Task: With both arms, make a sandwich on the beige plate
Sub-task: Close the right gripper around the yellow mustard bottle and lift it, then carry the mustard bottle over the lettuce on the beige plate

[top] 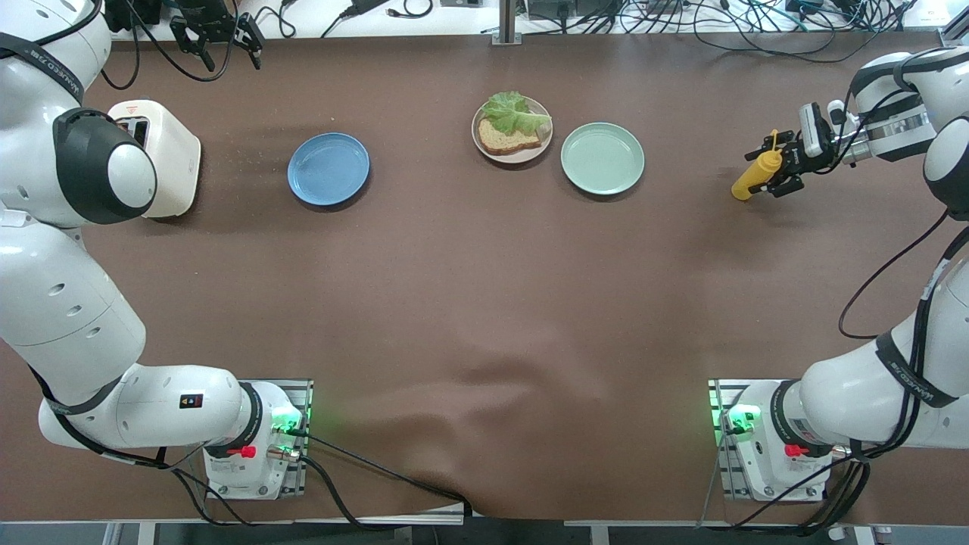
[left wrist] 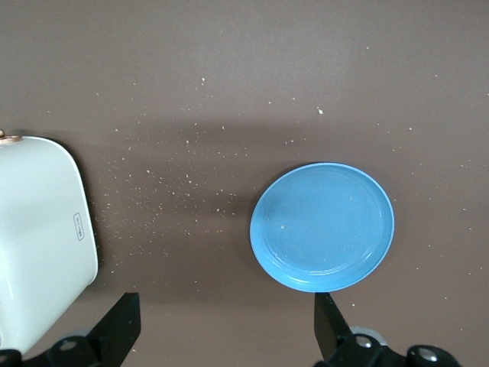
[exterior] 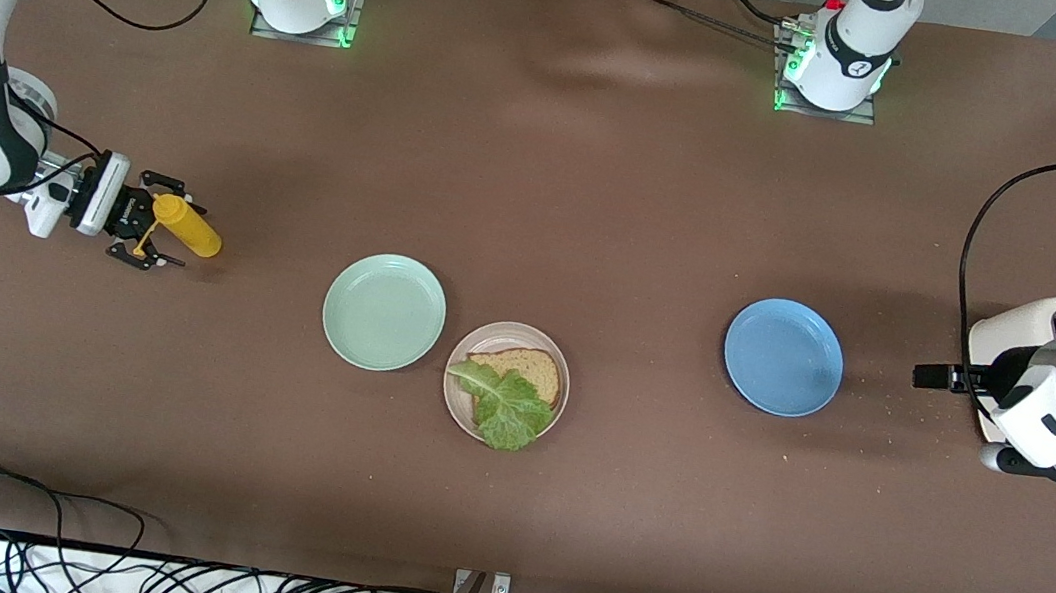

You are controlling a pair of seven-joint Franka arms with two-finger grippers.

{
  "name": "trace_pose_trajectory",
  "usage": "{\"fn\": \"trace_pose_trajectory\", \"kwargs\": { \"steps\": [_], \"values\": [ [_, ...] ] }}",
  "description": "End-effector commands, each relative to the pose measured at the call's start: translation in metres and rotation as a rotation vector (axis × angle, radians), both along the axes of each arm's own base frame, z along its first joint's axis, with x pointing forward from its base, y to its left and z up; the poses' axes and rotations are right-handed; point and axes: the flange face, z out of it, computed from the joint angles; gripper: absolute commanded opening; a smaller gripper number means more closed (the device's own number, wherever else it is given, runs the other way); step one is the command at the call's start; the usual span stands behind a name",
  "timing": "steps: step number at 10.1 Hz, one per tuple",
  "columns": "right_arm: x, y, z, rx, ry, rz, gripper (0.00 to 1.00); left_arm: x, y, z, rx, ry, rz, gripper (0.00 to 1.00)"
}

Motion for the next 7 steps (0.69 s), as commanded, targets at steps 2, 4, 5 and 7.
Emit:
{"fn": "trace_pose_trajectory", "kwargs": {
  "steps": [2,4,5,7],
  "values": [
    [0.019,0.017,-0.007,0.024,-0.037,0.022,0.00,-0.002,0.000,0.003,0.035,0.002,-0.004,1.00],
    [0.041,0.043,0.007,-0.007,-0.081,0.072,0.00,-0.002,0.000,0.003,0.035,0.002,-0.004,1.00],
    [0.056,0.061,0.017,-0.044,-0.117,0.098,0.00,-0.002,0.000,0.003,0.037,0.002,-0.005,1.00],
    [0.086,0.120,0.038,-0.134,-0.189,0.157,0.00,-0.001,0.000,0.002,0.036,0.004,-0.003,1.00]
  ]
}}
